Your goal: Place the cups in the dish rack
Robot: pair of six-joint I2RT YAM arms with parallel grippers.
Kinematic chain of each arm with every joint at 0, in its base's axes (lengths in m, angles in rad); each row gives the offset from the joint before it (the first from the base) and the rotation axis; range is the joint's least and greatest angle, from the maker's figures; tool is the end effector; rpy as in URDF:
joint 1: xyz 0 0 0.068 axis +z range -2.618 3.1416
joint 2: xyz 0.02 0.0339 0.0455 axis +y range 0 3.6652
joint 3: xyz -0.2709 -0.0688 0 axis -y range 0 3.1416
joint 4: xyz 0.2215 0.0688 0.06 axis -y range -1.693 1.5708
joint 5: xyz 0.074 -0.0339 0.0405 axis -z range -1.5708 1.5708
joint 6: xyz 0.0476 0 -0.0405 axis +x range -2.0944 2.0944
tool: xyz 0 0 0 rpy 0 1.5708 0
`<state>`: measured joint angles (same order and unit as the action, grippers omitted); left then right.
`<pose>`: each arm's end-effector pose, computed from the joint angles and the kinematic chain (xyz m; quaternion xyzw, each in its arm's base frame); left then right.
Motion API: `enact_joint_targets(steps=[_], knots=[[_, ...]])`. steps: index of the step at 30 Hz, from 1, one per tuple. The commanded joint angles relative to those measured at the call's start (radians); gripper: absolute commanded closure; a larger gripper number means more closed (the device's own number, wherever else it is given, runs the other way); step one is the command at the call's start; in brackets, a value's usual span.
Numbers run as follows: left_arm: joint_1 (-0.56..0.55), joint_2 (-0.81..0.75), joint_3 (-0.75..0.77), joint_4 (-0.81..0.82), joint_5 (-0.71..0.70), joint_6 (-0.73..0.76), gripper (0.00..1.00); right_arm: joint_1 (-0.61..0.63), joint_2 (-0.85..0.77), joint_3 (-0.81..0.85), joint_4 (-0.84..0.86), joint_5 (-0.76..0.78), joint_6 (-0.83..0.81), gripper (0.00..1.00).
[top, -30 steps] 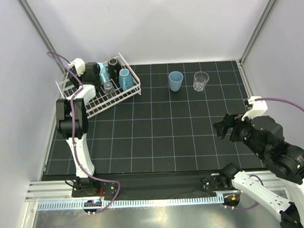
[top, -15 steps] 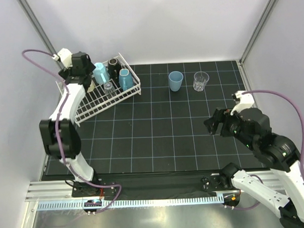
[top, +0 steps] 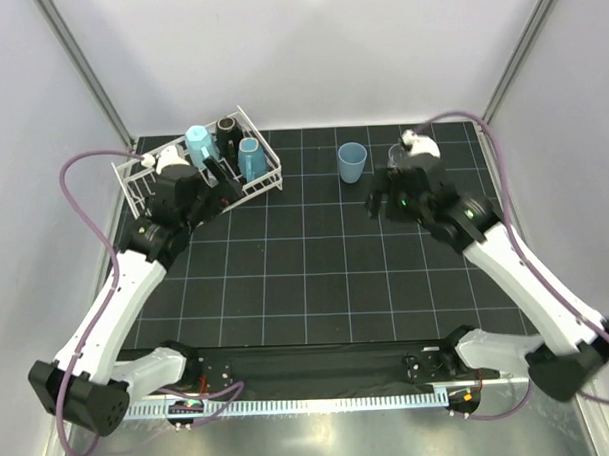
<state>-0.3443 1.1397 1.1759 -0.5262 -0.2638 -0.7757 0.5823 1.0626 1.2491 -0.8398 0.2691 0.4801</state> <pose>0.2224 -0.0666 0.3711 -0.2480 0.8159 -0.1754 0.4920 0.1656 0.0939 0.3773 0.0139 0.8904 0.1186 0.4393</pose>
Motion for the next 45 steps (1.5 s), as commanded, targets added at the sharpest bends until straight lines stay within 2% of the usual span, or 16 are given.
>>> enact_joint_targets(steps=[1,2,6,8,14,19,22,28,35,45], knots=[[-0.027,-0.118,-0.033,-0.096,0.176,0.003,0.01,-0.010,0.152,0.160,0.108,0.079,0.046,0.19],[-0.028,-0.179,-0.036,-0.115,0.251,0.013,0.02,-0.022,0.227,0.188,0.113,0.085,0.051,0.19],[-0.028,-0.313,0.019,-0.211,0.351,0.134,0.04,-0.081,0.428,0.335,0.142,0.073,0.095,0.20],[-0.028,-0.354,0.068,-0.286,0.360,0.197,0.04,-0.110,0.503,0.418,0.140,0.073,0.164,0.23],[-0.028,-0.475,0.110,-0.400,0.382,0.243,0.01,-0.205,0.779,0.604,0.104,0.036,0.343,0.31],[-0.028,-0.534,0.126,-0.454,0.338,0.257,0.00,-0.225,0.963,0.762,0.064,0.081,0.321,0.32],[-0.028,-0.541,0.143,-0.482,0.311,0.265,0.00,-0.234,1.011,0.794,0.035,0.093,0.331,0.32],[-0.028,-0.517,0.148,-0.480,0.317,0.250,0.00,-0.242,1.017,0.728,0.048,0.110,0.370,0.34],[-0.028,-0.453,0.180,-0.459,0.342,0.251,0.00,-0.260,1.063,0.722,0.090,0.090,0.339,0.42],[-0.028,-0.436,0.197,-0.460,0.347,0.228,0.01,-0.279,1.122,0.746,0.136,0.045,0.292,0.44]])
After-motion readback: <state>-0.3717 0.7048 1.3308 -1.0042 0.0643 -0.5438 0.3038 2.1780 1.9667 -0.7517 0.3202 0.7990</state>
